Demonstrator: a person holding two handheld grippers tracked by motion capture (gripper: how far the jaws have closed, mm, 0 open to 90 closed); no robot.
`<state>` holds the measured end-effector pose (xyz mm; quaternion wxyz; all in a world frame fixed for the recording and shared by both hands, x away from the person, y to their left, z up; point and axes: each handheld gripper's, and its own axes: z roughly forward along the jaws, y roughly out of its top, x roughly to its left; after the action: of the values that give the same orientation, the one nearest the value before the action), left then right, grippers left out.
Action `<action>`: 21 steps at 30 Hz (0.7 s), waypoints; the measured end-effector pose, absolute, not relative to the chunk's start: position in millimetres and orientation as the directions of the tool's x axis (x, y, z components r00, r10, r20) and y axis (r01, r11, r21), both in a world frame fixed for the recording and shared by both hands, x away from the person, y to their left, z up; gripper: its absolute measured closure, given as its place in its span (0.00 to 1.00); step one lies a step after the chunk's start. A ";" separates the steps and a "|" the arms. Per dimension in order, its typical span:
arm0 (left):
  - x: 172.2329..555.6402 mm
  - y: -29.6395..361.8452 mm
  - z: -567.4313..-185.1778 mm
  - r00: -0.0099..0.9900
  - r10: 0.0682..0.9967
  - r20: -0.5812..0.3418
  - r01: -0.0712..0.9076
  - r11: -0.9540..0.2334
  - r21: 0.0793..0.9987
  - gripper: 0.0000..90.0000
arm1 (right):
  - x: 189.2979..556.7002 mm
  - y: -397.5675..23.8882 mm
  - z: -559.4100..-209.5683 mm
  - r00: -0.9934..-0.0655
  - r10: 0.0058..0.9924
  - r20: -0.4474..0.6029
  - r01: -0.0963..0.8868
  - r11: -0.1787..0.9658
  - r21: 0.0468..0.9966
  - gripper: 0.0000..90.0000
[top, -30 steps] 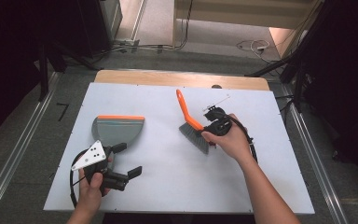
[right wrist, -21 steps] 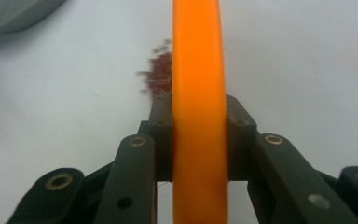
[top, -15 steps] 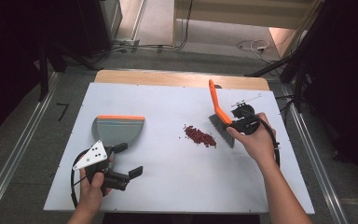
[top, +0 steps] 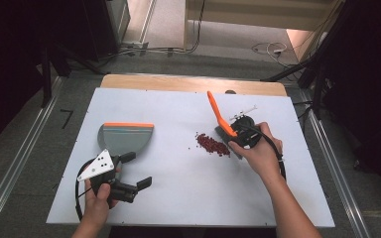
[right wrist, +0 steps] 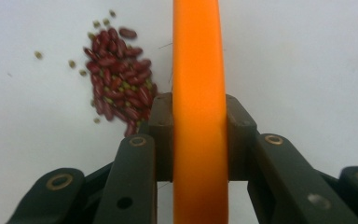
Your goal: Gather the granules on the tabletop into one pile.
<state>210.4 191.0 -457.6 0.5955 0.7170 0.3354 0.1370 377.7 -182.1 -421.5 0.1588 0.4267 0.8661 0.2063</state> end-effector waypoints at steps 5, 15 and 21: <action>210.8 190.2 -457.5 0.739 0.643 -0.199 0.316 -0.071 0.946 0.00 | 358.7 -150.5 -412.7 -0.684 0.729 0.003 0.615 0.575 0.540 0.76; 208.7 192.4 -456.9 0.738 0.645 -0.201 0.315 -0.065 0.947 0.00 | 352.9 -111.7 -442.5 -0.727 0.680 0.090 0.629 0.609 0.483 0.76; 209.7 191.3 -457.2 0.739 0.643 -0.202 0.315 -0.065 0.947 0.00 | 365.6 -141.3 -441.0 -0.671 0.736 0.089 0.678 0.560 0.476 0.76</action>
<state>209.7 191.3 -457.2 0.5964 0.7167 0.3343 0.1375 365.6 -141.3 -441.0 0.0602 0.4011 0.8812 0.2428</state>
